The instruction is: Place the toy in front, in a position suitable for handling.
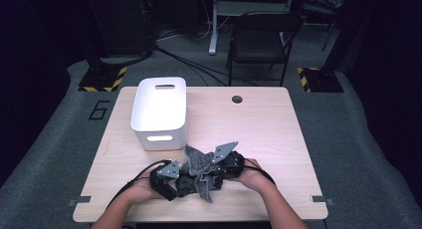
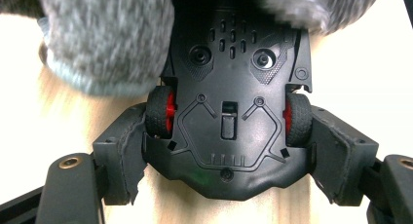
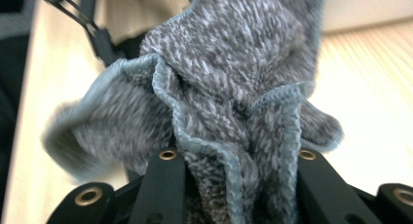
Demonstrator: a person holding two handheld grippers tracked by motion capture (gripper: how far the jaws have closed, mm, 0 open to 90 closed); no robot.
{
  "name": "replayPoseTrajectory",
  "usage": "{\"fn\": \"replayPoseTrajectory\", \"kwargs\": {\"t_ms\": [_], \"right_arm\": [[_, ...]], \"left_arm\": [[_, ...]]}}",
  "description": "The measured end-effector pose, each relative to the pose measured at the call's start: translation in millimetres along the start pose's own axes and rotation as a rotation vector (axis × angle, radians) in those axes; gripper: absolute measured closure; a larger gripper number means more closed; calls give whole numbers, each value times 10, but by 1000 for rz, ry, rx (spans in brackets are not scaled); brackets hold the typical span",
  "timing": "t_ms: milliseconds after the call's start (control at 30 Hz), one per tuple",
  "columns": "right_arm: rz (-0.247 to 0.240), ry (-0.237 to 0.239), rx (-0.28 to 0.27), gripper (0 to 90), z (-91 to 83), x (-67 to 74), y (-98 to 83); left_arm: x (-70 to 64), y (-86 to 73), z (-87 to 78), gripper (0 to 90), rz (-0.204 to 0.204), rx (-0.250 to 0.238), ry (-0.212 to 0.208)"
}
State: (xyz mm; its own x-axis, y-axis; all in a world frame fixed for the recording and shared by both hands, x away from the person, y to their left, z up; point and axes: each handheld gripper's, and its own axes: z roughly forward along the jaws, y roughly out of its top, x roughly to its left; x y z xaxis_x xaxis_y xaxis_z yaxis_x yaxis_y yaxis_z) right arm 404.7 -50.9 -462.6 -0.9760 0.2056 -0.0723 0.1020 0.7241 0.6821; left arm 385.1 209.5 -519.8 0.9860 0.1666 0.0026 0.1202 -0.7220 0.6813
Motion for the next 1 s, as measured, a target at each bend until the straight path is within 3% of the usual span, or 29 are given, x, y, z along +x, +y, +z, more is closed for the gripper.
{"fn": "replayPoseTrajectory", "kwargs": {"t_ms": [167, 233, 333, 500, 667, 767, 833, 867, 933, 1000], "right_arm": [[-60, 59, -17, 706, 182, 216, 206], [-116, 95, 9, 706, 329, 345, 303], [-166, 94, 53, 708, 429, 421, 315], [-133, 120, 52, 713, 264, 311, 191], [-76, 74, 57, 712, -87, 195, -58], [-79, -5, 78, 714, -234, 133, -175], [-64, -6, 60, 713, -257, 123, -186], [-32, -17, 17, 712, -274, 95, -172], [-21, -11, 11, 712, -262, 92, -153], [-14, 1, -15, 710, -139, 98, -21]], "left_arm": [[2, 0, 0, 242, 3, 0, 1], [3, 0, -1, 242, 3, -1, 2], [0, -1, 0, 243, 1, -2, 1], [-3, 1, -1, 243, 1, 1, 6], [-4, 2, 4, 243, -10, -9, -2], [-5, 5, 15, 243, -4, -9, 8], [-4, 5, 15, 243, -4, -9, 8], [-4, 5, 15, 243, -4, -9, 7], [-3, 4, 15, 243, -4, -10, 6], [-2, 3, 16, 243, -3, -11, 7]]}}
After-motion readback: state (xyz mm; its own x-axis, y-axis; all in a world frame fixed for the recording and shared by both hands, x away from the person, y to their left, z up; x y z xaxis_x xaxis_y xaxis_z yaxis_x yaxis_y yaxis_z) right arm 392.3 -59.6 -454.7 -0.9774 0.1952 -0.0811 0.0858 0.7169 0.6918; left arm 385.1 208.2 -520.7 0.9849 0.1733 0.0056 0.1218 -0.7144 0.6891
